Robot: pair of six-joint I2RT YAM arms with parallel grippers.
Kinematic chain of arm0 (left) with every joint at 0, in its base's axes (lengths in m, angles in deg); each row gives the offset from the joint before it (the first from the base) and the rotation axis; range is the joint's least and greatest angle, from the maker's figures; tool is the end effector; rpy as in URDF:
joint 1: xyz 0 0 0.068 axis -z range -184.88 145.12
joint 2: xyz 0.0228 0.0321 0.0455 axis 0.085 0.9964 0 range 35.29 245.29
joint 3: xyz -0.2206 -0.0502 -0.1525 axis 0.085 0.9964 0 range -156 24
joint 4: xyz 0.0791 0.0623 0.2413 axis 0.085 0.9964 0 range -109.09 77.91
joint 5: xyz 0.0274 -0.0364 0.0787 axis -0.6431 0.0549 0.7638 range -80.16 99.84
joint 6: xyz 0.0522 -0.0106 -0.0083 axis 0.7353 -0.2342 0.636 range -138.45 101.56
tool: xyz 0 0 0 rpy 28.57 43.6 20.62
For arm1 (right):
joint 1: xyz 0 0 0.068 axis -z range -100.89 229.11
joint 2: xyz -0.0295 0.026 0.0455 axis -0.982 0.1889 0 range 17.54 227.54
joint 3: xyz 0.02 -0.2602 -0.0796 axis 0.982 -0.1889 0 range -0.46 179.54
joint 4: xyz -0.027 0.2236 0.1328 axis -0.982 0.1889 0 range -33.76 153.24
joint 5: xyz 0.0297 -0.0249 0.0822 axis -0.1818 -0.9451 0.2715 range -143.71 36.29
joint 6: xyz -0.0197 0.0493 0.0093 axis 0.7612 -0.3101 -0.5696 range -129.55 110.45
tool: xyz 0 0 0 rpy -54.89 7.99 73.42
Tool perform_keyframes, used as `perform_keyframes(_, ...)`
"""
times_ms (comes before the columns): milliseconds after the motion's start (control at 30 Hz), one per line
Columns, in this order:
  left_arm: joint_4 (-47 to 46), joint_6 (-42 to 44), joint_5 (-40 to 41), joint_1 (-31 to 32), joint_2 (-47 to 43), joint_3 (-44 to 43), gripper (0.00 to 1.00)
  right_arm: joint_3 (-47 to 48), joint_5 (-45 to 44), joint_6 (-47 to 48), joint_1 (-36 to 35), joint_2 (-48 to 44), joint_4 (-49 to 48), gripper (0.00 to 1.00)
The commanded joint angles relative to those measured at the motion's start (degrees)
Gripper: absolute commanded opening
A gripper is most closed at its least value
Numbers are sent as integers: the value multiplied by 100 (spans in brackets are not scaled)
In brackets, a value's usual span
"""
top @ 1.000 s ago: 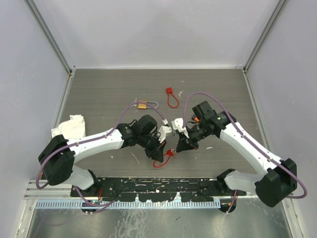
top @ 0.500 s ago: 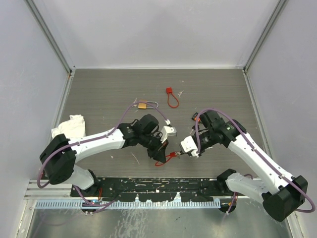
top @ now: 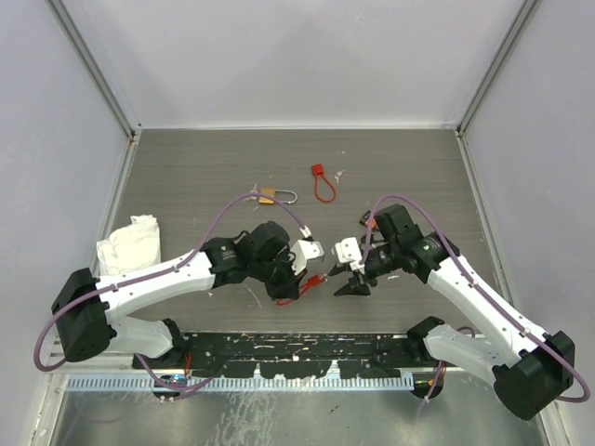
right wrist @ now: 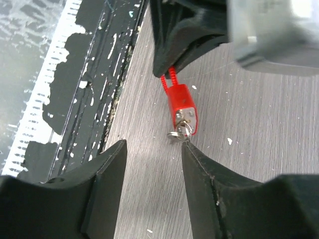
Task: Lock with the key
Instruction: Lock the lock.
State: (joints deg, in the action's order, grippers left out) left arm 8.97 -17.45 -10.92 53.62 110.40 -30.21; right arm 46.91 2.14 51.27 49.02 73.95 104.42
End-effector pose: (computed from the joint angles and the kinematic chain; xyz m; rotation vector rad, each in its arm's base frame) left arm 0.1318 -0.2393 0.2564 1.4149 2.1241 -0.8675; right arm 0.1377 0.1137 0.2752 -1.7969 1.2902 0.9468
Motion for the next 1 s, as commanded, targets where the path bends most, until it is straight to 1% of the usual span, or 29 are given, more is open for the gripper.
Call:
perform_keyframes(0,36,112,130,97,-190,-19,0,-22,327,-1055,166,-193,-1000,55)
perform_keyframes(133,310,67,143,151,-190,-135,0,209,571,-1214,270,-101,-1013,57)
perform_keyframes(167,358,53,159,167,-192,-160,0,230,621,-1238,270,-45,-1007,59)
perform_keyframes(200,377,44,165,191,-190,-179,0,214,686,-1264,275,20,-1004,62)
perform_keyframes(233,383,37,179,208,-190,-185,0,171,787,-1275,270,105,-1000,63)
perform_keyframes(333,358,7,189,255,-190,-207,0,1,1267,-1315,275,450,-925,64)
perform_keyframes(400,360,-2,200,293,-190,-227,0,-100,1480,-1180,270,628,-803,64)
perform_keyframes(533,354,-9,178,329,-192,-277,0,-121,1460,-1141,266,739,-828,61)
perform_keyframes(667,347,-3,130,339,-192,-300,0,-144,1482,-1138,233,786,-863,54)
perform_keyframes(800,318,1,92,343,-190,-285,0,-253,1303,-1119,160,732,-989,50)
perform_keyframes(833,307,-9,74,338,-351,-276,0,-286,1244,-1124,107,693,-1044,49)
perform_keyframes(967,288,-12,50,338,-413,-266,0,-435,989,-1139,-75,579,-1242,45)
